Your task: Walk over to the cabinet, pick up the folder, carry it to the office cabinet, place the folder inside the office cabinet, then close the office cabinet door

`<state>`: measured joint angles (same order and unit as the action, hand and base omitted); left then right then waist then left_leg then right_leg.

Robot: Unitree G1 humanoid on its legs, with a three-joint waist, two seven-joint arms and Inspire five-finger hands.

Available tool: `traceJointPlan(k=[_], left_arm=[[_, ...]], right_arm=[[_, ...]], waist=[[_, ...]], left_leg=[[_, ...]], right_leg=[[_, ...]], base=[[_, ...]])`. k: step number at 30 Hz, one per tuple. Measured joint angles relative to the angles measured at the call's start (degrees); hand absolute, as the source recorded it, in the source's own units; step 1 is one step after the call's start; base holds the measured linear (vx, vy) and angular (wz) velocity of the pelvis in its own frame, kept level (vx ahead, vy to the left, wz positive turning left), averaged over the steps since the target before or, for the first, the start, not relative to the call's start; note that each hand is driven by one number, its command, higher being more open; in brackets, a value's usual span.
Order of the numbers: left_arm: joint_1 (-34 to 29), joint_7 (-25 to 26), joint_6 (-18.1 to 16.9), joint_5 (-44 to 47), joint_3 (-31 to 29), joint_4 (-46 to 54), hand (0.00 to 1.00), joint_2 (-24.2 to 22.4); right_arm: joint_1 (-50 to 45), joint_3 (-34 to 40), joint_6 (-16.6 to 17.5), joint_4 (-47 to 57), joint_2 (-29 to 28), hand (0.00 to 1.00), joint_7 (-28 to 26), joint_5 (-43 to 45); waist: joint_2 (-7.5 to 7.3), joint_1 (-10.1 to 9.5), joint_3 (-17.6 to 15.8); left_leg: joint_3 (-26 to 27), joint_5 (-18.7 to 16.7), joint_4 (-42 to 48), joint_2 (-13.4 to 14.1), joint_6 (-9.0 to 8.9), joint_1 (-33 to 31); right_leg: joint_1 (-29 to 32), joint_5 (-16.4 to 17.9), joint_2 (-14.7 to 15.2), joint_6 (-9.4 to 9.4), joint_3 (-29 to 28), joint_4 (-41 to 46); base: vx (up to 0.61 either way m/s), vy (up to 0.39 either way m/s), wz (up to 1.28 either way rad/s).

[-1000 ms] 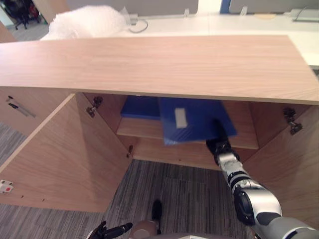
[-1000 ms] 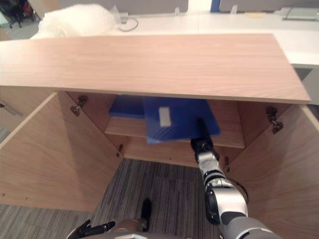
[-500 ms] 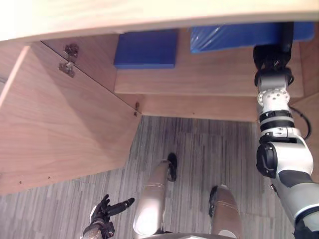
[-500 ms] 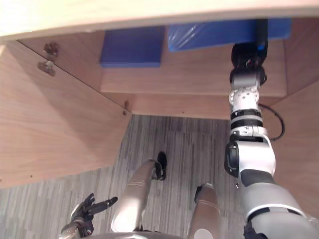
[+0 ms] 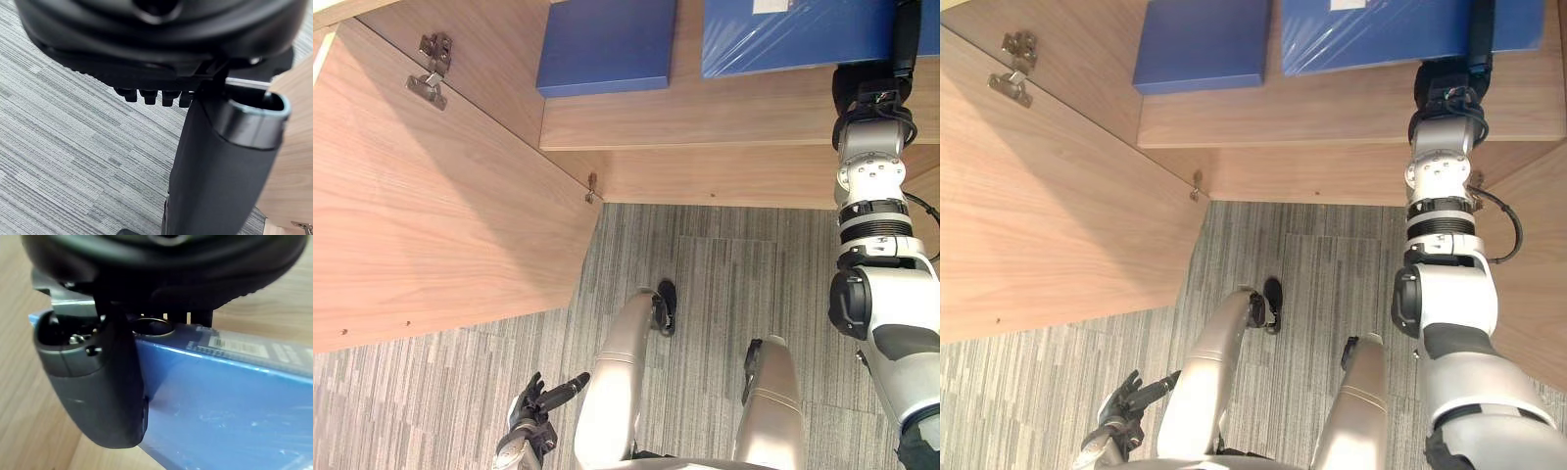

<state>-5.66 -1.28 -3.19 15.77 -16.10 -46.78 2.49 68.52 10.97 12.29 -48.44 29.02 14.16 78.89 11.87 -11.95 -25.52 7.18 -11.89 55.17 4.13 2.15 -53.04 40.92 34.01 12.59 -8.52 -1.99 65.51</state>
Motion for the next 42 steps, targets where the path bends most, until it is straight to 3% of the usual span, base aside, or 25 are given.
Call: traceJointPlan(k=[5, 6, 12, 28, 35, 42], left_arm=[[0.0, 1.6, 0.0, 0.3, 0.0, 2.0, 1.00, -0.2], [0.0, 2.0, 0.0, 0.7, 0.0, 2.4, 1.00, -0.3], [-0.2, 2.5, 0.0, 1.3, 0.1, 2.8, 1.00, -1.4], [-0.9, 3.0, 0.0, 1.7, 0.1, 2.7, 1.00, -1.6], [-0.9, 3.3, 0.0, 1.7, 0.1, 2.6, 1.00, -1.6], [-1.2, 2.6, 0.0, 1.7, 0.0, 2.6, 1.00, -1.1]], right_arm=[[0.7, 4.1, 2.2, -0.3, -0.1, 0.00, 4.5, 0.0], [0.8, 5.0, 2.2, -0.3, -0.1, 1.00, 5.4, -0.1], [2.7, 6.6, 1.9, -0.4, -0.2, 1.00, 9.1, -2.0], [5.6, 5.8, -3.5, -2.6, -1.4, 1.00, 10.2, -12.0], [5.5, 2.1, -7.9, -6.8, -1.9, 1.00, 9.2, -16.7], [1.4, -7.2, -15.0, -12.5, -1.5, 1.00, 2.1, -27.8]], waist=[[0.02, -0.07, 0.0], [0.03, -0.04, 0.0], [0.50, 0.07, 0.7], [0.73, -0.01, 2.0], [0.64, 0.07, 2.3], [0.28, 0.22, 2.6]], left_leg=[[0.0, 0.5, -1.2, -0.6, 0.10, 0.3], [0.1, 0.6, -1.5, -0.6, 0.27, 0.6], [0.0, 1.7, -4.7, -1.5, 0.46, 2.9], [0.3, 1.9, -6.8, -1.4, 0.61, 4.6], [0.5, 1.9, -6.9, -0.9, 0.61, 4.7], [0.7, 2.0, -7.4, -0.6, 0.52, 5.5]], right_leg=[[-0.3, 0.0, 0.7, -0.01, 0.4, -0.6], [-0.6, 0.0, 0.7, 0.04, 0.5, -0.9], [-3.2, -0.7, 1.4, 0.31, 1.6, -3.7], [-5.2, -2.0, 1.3, 0.19, 2.0, -7.3], [-5.2, -2.4, 0.8, 0.29, 1.9, -7.7], [-5.8, -2.6, 0.6, 0.42, 1.7, -8.2]], base=[[0.01, 0.004, 0.07], [0.00, 0.004, 0.05], [-0.01, 0.001, 0.07], [-0.01, 0.003, -0.01], [-0.01, -0.001, -0.02], [-0.03, -0.001, -0.03]])
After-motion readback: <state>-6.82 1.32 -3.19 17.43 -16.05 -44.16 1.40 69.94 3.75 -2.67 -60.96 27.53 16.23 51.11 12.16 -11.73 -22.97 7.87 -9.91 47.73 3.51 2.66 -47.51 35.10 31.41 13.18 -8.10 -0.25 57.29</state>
